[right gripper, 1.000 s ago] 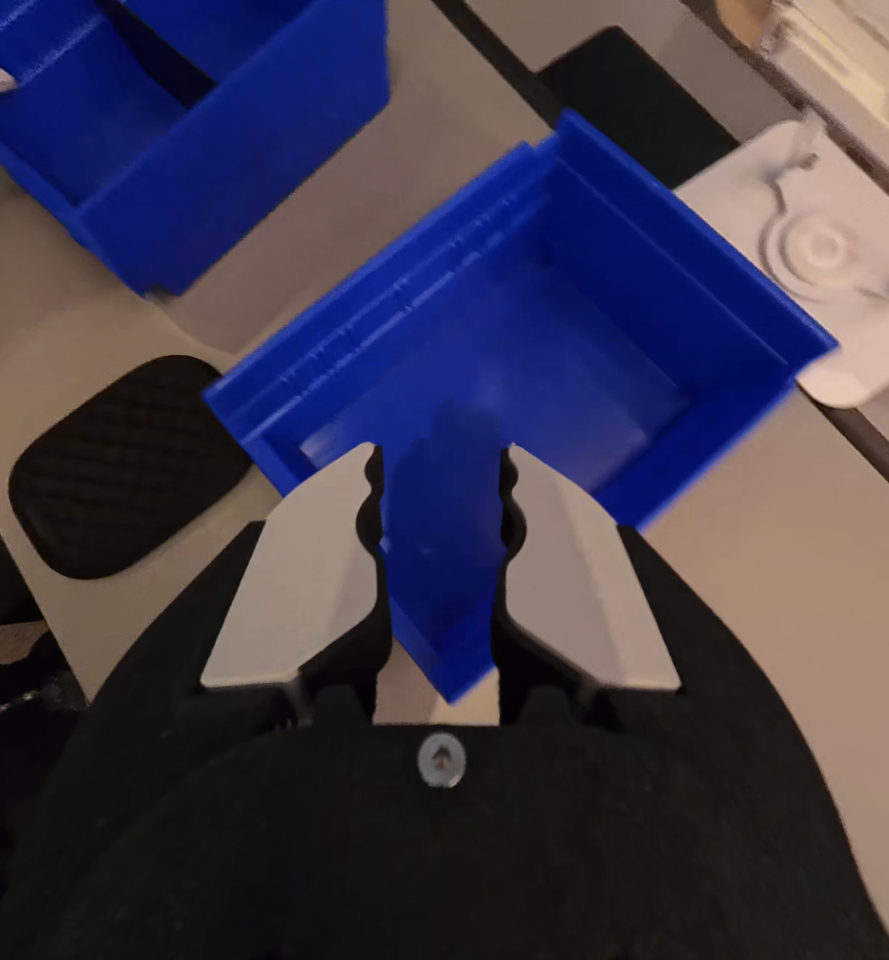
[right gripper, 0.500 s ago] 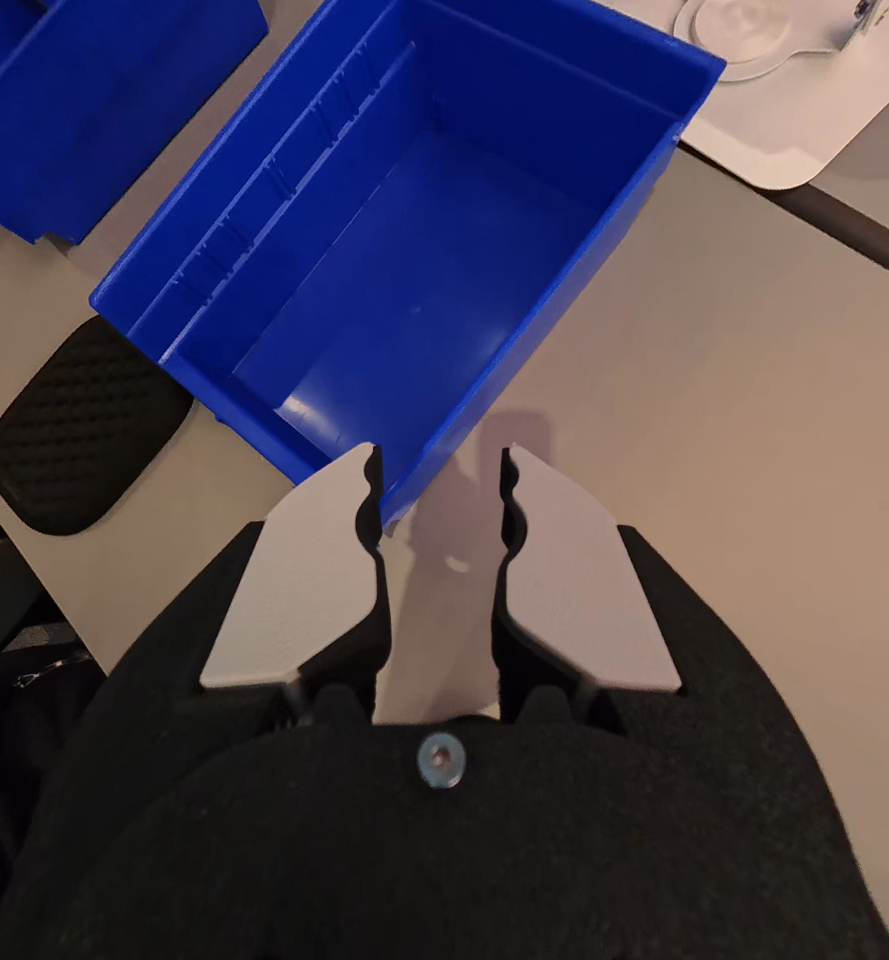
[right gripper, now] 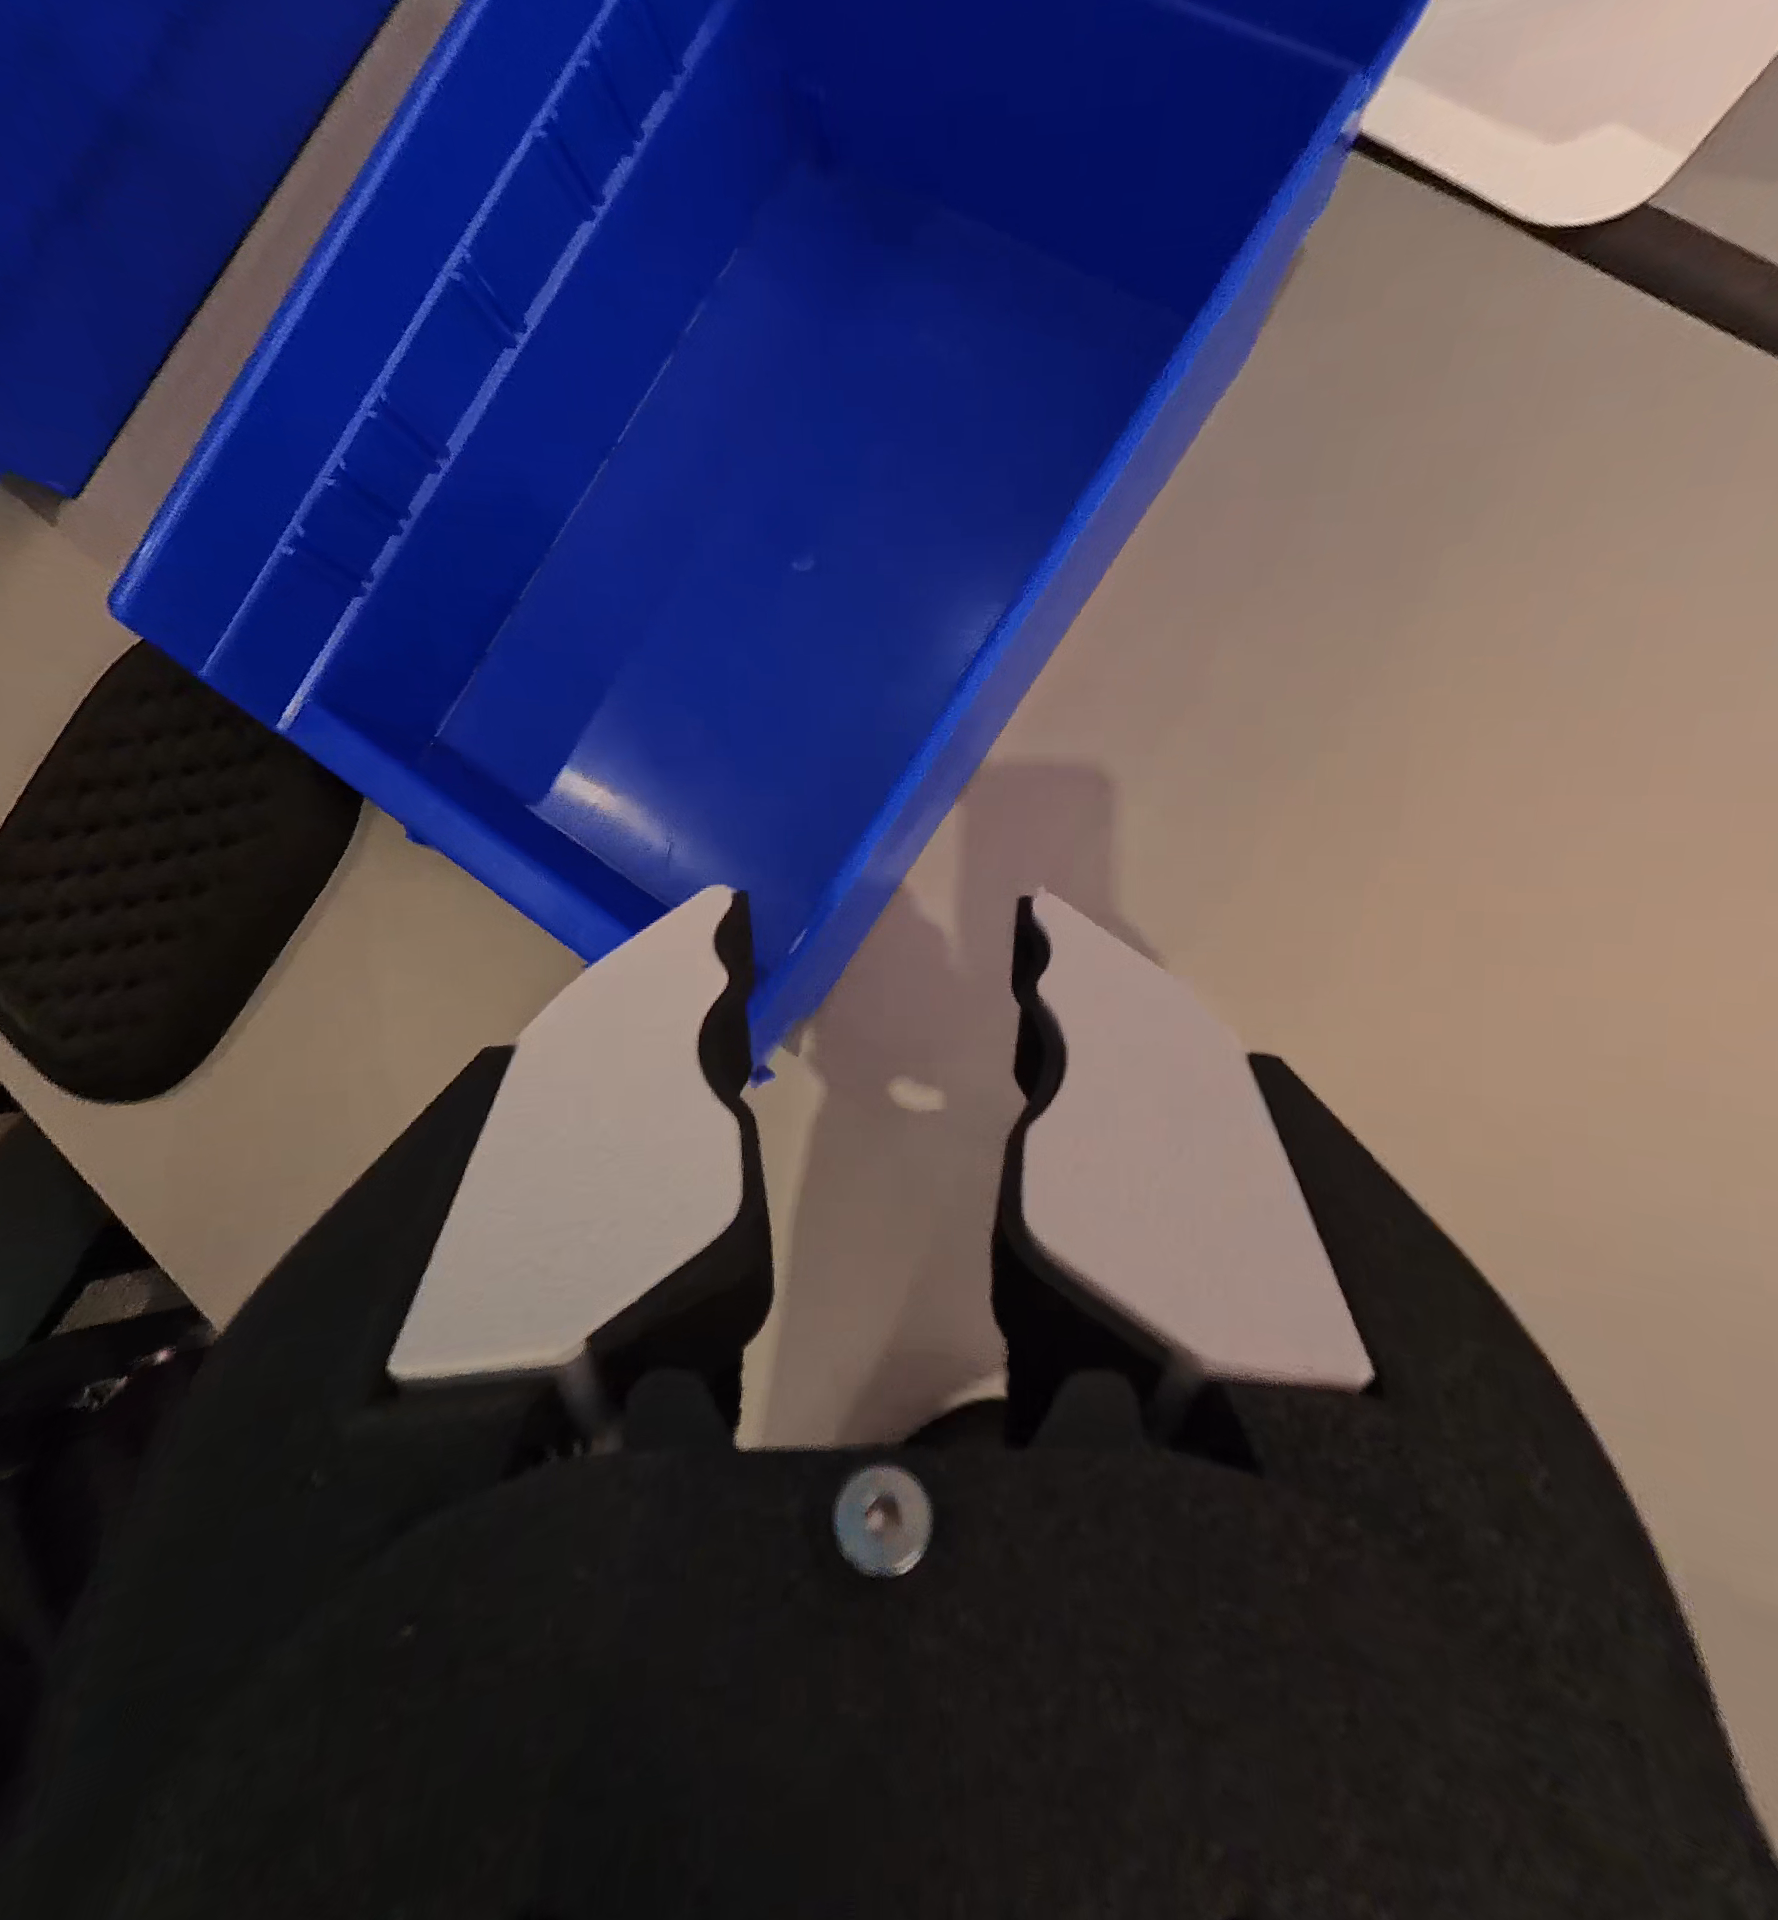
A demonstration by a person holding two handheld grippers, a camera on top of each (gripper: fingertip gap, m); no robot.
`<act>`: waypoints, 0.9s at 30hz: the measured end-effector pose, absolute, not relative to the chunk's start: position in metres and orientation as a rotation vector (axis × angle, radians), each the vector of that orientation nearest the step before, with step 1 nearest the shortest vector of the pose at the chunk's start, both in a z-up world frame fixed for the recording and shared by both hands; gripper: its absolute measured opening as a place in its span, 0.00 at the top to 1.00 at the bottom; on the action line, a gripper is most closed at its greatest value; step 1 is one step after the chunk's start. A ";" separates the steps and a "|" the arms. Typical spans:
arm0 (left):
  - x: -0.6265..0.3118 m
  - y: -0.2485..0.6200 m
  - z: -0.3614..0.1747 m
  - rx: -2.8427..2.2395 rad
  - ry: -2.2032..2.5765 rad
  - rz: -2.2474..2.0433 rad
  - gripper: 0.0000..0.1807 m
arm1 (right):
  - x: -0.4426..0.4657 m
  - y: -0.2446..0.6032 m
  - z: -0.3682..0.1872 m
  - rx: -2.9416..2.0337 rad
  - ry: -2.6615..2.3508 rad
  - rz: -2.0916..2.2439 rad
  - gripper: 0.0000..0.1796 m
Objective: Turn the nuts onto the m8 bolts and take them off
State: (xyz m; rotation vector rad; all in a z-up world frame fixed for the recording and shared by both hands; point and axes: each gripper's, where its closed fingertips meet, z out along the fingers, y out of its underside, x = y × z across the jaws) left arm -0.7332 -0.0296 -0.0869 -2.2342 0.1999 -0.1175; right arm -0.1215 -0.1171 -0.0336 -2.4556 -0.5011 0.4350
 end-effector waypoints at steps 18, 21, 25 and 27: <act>-0.687 -0.137 0.005 -1.869 0.082 -0.061 0.76 | -0.139 -0.073 -0.124 -2.942 -0.290 0.193 0.95; -0.665 -0.152 0.017 -1.810 0.103 -0.083 0.78 | -0.136 -0.068 -0.124 -2.943 -0.253 0.260 0.96; -0.641 -0.161 0.022 -1.811 0.158 -0.070 0.78 | -0.111 -0.060 -0.123 -2.944 -0.197 0.304 0.97; -0.631 -0.164 0.023 -1.819 0.182 -0.064 0.78 | -0.090 -0.060 -0.123 -2.945 -0.178 0.321 0.97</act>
